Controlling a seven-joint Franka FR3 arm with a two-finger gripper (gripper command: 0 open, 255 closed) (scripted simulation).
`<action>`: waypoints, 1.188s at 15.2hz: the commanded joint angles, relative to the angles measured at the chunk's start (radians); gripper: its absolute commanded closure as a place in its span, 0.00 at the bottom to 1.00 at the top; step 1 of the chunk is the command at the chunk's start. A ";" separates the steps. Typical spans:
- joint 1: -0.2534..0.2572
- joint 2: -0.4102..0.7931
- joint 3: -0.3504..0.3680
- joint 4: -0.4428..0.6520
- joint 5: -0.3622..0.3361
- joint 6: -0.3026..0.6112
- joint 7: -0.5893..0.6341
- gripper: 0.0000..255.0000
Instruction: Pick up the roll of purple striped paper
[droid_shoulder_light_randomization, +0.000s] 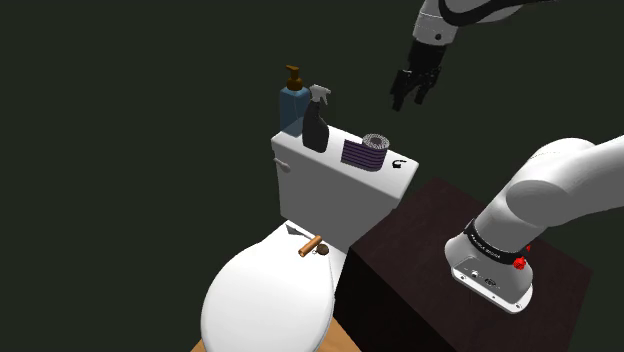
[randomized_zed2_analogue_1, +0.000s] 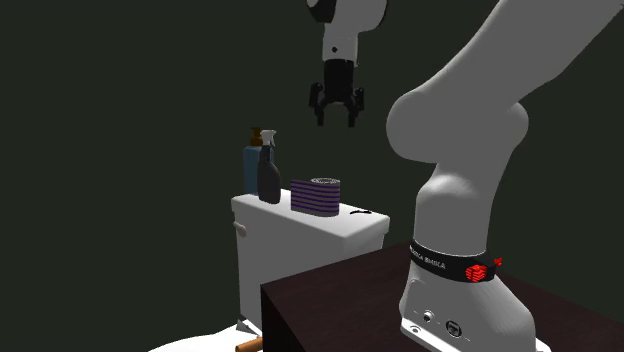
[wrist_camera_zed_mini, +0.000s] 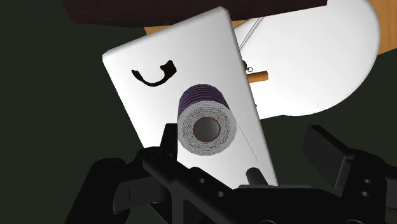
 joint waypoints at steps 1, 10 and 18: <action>-0.005 0.075 0.006 -0.008 0.004 0.087 0.024 0.00; -0.032 0.405 0.014 0.015 0.009 0.396 0.112 0.00; -0.034 0.513 0.013 -0.004 0.014 0.523 0.118 0.00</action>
